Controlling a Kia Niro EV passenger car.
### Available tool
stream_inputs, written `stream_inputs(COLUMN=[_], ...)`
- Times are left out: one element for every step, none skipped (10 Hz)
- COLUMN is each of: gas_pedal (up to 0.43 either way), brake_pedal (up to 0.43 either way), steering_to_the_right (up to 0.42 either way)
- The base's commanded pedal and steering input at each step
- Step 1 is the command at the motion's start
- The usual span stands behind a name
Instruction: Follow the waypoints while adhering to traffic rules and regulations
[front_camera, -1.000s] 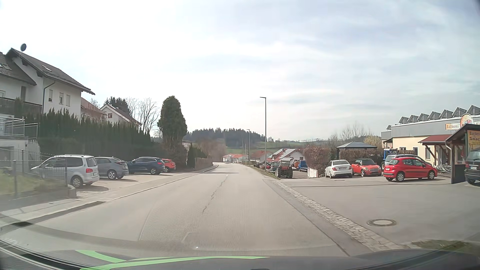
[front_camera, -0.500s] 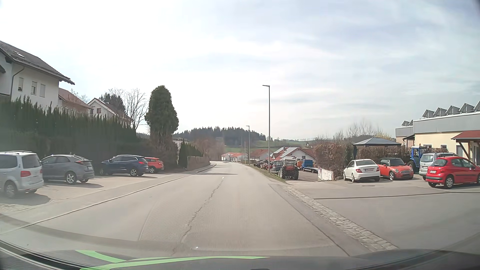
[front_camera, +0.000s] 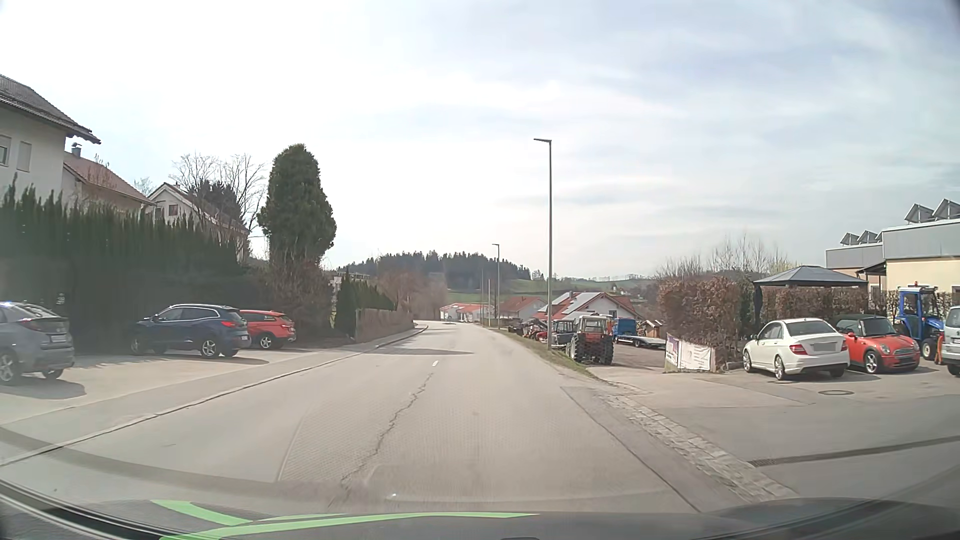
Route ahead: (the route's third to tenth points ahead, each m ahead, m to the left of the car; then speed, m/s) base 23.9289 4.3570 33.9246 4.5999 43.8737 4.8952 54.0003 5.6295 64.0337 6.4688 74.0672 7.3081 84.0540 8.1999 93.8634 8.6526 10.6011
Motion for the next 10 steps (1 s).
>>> stream_inputs(gas_pedal=[0.008, 0.008, 0.008, 0.008, 0.008, 0.008, 0.008, 0.008, 0.008, 0.008], brake_pedal=[0.0, 0.0, 0.0, 0.0, 0.0, 0.0, 0.0, 0.0, 0.0, 0.0], steering_to_the_right=[0.003, 0.003, 0.002, -0.001, -0.002, -0.002, -0.002, -0.002, -0.001, -0.001])
